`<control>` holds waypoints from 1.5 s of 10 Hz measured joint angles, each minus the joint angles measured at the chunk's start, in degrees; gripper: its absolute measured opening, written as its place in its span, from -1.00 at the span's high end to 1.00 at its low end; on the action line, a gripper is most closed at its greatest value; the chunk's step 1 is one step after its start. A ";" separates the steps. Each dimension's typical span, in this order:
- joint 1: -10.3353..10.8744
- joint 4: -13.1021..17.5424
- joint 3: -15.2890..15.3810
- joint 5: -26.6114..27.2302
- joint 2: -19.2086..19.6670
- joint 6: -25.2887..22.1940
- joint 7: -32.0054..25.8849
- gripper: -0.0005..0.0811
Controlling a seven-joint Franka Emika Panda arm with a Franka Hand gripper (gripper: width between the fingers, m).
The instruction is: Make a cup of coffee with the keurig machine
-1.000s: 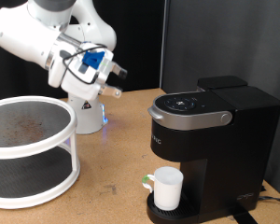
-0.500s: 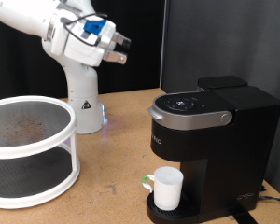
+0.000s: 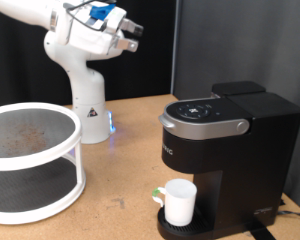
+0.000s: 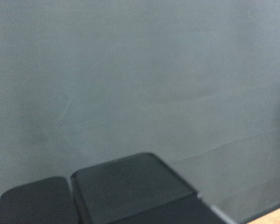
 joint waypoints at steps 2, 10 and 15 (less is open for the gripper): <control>0.97 2.25 3.55 -1.26 0.41 3.97 -0.04 -0.99; 0.74 10.03 14.16 -17.70 6.10 13.35 9.39 -0.99; 0.75 16.91 20.37 -33.91 10.47 16.41 9.33 -0.99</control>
